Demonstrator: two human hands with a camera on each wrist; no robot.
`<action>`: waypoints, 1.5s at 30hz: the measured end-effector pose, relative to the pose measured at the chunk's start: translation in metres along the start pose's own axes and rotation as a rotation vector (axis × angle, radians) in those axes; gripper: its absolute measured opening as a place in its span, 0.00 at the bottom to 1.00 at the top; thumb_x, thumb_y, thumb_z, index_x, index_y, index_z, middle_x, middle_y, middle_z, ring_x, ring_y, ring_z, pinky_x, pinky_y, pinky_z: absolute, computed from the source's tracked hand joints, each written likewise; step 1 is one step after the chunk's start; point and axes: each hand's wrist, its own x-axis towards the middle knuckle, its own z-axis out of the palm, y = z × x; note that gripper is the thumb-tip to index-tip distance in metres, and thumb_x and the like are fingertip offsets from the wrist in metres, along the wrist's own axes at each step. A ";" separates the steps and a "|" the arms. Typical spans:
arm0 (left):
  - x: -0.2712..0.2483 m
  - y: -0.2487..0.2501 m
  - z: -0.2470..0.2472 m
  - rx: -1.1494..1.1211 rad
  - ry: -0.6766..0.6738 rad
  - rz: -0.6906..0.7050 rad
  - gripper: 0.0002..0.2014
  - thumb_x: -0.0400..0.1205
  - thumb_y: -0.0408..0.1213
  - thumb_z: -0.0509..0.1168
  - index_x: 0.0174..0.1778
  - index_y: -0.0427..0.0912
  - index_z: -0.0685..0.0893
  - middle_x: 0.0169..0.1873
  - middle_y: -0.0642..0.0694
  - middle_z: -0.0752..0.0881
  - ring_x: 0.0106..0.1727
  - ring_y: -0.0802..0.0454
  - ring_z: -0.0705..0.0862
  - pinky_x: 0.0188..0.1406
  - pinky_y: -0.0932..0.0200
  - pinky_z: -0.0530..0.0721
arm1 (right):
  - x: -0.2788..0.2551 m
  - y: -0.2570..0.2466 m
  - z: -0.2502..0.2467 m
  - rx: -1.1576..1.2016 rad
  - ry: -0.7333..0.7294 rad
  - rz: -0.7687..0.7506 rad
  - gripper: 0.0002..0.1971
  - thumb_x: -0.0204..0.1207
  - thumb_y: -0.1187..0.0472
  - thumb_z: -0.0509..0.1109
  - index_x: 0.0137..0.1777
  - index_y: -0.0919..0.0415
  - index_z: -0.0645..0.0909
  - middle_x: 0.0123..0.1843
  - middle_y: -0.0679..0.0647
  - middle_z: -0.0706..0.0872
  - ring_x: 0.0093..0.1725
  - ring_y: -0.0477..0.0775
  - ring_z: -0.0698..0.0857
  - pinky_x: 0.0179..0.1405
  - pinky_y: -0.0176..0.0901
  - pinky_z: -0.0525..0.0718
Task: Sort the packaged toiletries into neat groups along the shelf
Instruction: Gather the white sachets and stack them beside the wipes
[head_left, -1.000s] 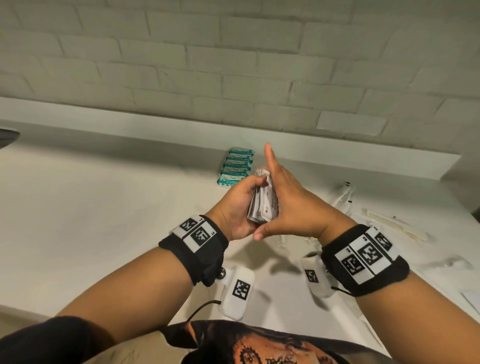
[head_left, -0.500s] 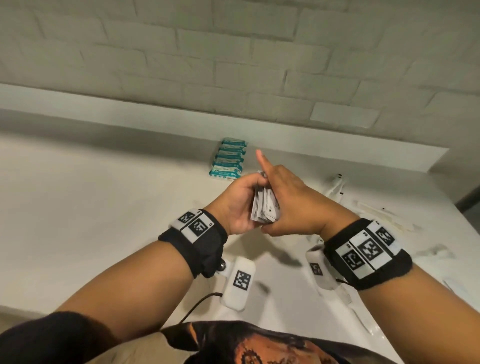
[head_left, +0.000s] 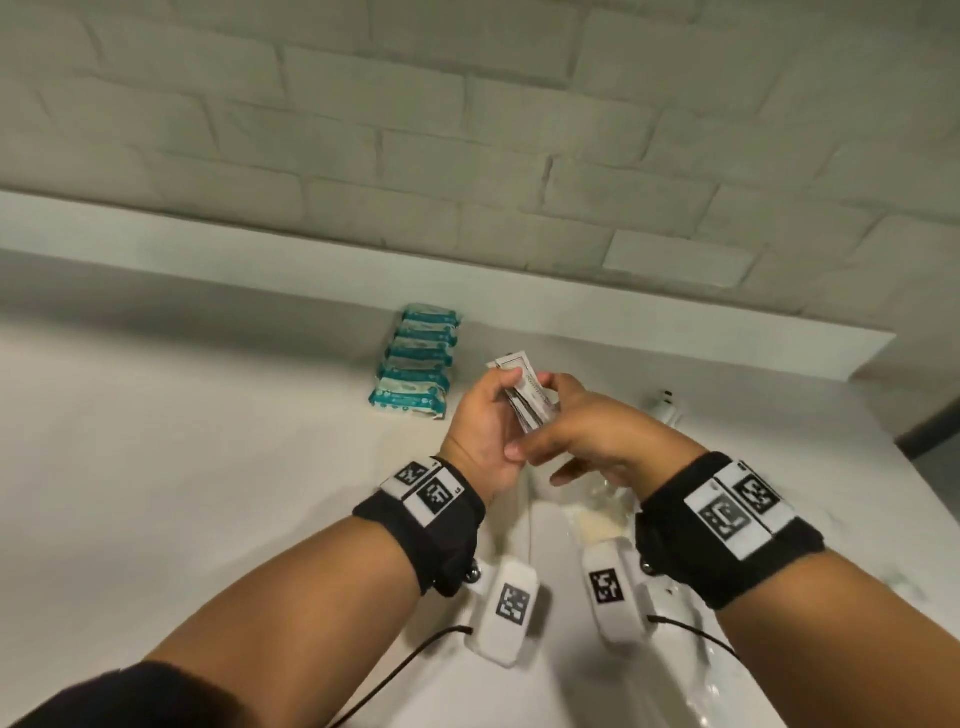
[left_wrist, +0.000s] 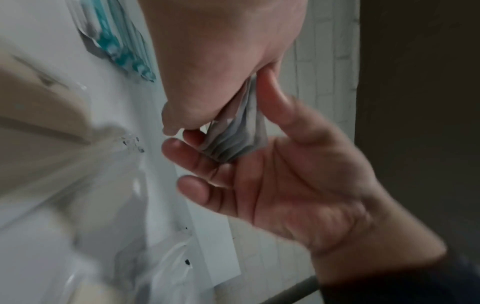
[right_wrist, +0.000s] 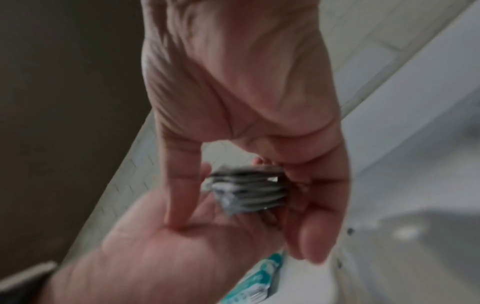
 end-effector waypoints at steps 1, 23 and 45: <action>0.011 0.002 0.000 0.015 0.011 0.011 0.17 0.82 0.44 0.52 0.51 0.35 0.80 0.47 0.35 0.84 0.48 0.42 0.84 0.52 0.51 0.79 | 0.013 -0.003 -0.004 -0.048 0.014 0.007 0.38 0.65 0.67 0.80 0.72 0.52 0.65 0.54 0.57 0.85 0.45 0.55 0.86 0.38 0.49 0.84; 0.150 0.072 -0.016 2.468 -0.079 0.172 0.16 0.80 0.31 0.63 0.64 0.39 0.74 0.55 0.36 0.85 0.56 0.37 0.83 0.43 0.54 0.70 | 0.195 0.012 -0.064 -1.040 -0.014 -0.021 0.39 0.60 0.46 0.82 0.69 0.54 0.71 0.63 0.56 0.70 0.58 0.61 0.80 0.60 0.55 0.82; 0.204 0.086 -0.025 2.291 0.211 0.180 0.15 0.85 0.26 0.52 0.66 0.30 0.74 0.64 0.33 0.80 0.65 0.38 0.80 0.62 0.54 0.75 | 0.230 0.012 -0.088 -0.885 0.274 -0.183 0.32 0.70 0.59 0.75 0.74 0.53 0.68 0.70 0.56 0.78 0.68 0.60 0.79 0.66 0.51 0.78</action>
